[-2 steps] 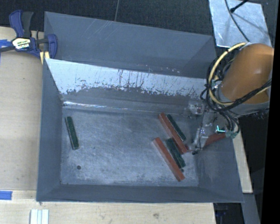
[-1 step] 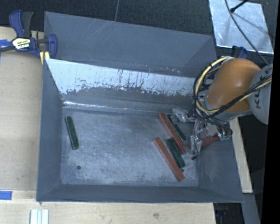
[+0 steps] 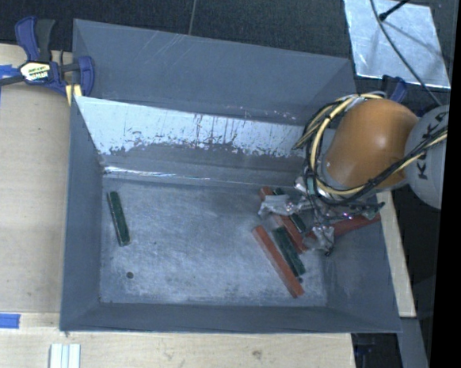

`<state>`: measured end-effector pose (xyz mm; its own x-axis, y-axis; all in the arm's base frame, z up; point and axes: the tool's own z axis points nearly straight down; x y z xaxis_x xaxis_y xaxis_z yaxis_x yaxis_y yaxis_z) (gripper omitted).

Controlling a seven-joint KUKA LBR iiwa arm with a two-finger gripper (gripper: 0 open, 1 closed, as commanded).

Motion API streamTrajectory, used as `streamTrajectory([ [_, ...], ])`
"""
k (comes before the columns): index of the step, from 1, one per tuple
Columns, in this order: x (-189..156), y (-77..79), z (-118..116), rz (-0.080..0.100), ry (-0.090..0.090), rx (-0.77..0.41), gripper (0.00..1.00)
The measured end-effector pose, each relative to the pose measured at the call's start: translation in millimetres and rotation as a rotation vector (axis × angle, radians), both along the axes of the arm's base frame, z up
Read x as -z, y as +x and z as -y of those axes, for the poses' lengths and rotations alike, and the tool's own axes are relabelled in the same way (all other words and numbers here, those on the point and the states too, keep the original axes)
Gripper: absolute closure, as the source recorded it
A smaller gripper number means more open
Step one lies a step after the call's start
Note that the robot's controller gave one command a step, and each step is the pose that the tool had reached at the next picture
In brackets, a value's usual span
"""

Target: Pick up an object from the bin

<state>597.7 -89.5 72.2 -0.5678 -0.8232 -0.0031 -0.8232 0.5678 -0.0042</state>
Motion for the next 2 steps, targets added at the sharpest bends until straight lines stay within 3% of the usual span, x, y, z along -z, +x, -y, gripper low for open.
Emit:
streamTrajectory([
  [1,-2,-0.8,3,-0.009,-0.005,-0.001,1.0],
  [2,-158,1.4,11,0.002,0.0,-0.026,1.0],
])
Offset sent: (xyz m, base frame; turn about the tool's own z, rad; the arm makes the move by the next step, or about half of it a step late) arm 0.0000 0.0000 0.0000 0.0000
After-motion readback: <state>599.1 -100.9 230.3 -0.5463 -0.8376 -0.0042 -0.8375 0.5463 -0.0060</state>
